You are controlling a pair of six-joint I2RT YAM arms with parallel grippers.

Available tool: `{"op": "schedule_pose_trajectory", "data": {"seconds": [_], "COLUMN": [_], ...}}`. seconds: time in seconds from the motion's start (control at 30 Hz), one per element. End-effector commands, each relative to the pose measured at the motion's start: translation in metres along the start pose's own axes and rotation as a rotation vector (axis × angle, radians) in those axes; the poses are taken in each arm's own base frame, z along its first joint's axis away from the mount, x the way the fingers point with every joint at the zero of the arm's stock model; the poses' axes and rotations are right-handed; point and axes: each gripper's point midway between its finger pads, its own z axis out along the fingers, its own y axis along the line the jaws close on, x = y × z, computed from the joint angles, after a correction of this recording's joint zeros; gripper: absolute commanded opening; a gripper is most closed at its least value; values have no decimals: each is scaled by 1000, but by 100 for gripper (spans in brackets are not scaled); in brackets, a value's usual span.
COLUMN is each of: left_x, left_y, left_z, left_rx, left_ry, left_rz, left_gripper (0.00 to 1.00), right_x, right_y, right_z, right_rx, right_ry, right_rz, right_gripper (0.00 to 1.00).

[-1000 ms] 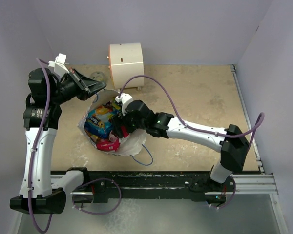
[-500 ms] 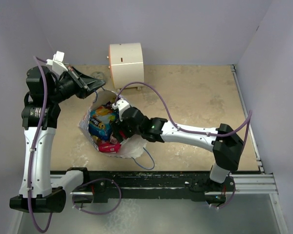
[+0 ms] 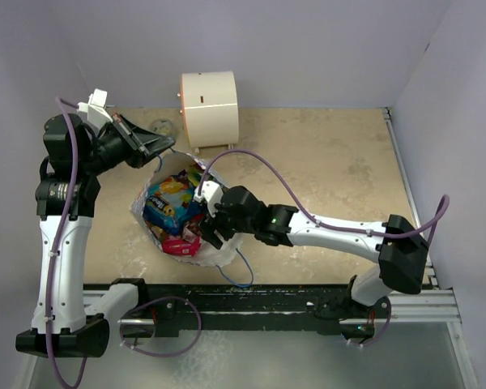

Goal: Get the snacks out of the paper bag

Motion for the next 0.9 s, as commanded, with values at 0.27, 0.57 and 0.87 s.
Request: {"op": "schedule_pose_trajectory", "data": {"seconds": [0.27, 0.57, 0.87], "left_x": [0, 7, 8], "left_y": [-48, -40, -39], "left_z": [-20, -21, -38], "left_rx": [169, 155, 92], "left_ry": [-41, -22, -81], "left_rz": [107, 110, 184], "left_gripper": [0, 0, 0], "right_x": [-32, -36, -40], "right_y": [-18, -25, -36], "right_z": [17, 42, 63], "right_rx": [82, 123, 171], "right_ry": [-152, -190, -173], "right_rz": [-139, -97, -157], "right_gripper": [68, 64, 18]}}
